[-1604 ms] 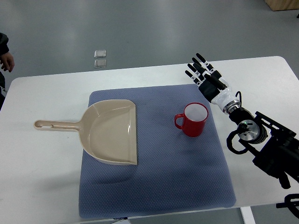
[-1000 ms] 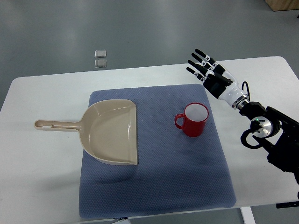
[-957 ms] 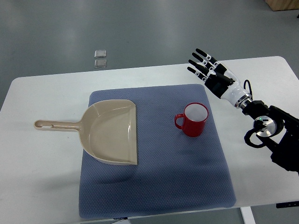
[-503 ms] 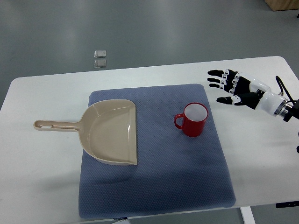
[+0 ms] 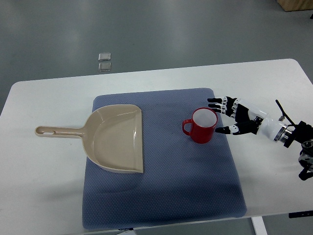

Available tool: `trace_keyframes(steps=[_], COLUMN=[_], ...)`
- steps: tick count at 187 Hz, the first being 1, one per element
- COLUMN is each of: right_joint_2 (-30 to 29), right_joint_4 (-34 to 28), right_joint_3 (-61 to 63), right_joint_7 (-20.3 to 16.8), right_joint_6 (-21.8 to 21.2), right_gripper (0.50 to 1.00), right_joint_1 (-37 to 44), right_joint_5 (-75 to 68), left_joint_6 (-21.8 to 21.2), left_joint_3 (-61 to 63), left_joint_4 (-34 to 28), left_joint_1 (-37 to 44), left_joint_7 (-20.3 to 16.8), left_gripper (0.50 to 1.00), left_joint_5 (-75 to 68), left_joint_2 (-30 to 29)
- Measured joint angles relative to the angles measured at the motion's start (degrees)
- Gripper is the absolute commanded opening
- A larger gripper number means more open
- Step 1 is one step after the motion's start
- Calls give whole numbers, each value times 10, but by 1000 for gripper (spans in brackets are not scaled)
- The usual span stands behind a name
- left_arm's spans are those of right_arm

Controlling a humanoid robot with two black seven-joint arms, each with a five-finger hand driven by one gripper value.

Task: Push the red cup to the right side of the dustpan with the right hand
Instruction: 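Place the right hand against the red mug's side farthest from the dustpan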

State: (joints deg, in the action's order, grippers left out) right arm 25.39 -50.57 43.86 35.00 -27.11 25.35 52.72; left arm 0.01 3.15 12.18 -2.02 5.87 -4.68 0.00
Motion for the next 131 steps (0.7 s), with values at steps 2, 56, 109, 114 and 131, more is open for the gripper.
trace_keyframes(steps=[2, 56, 109, 114, 131], right_joint_2=[-2, -38, -59, -60, -68], right_joint_4=[1, 17, 20, 22, 27], right_joint_3=[0, 2, 1, 1, 0], right_joint_7=[0, 0, 0, 0, 0], right_joint_6=[2, 40, 50, 50, 55], right_gripper=[932, 932, 932, 932, 932], right_joint_1=[0, -7, -9, -9, -9], right_joint_5=[0, -2, -1, 0, 0], left_joint_6=[0, 0, 0, 0, 0], left_joint_3=[0, 0, 0, 0, 0], left_joint_4=[0, 0, -1, -1, -1], left_joint_1=[0, 0, 0, 0, 0], left_joint_7=[0, 0, 0, 0, 0], left_gripper=[1000, 1000, 1000, 1000, 1000], left_joint_5=[0, -1, -1, -1, -1], left_joint_2=[0, 0, 0, 0, 0])
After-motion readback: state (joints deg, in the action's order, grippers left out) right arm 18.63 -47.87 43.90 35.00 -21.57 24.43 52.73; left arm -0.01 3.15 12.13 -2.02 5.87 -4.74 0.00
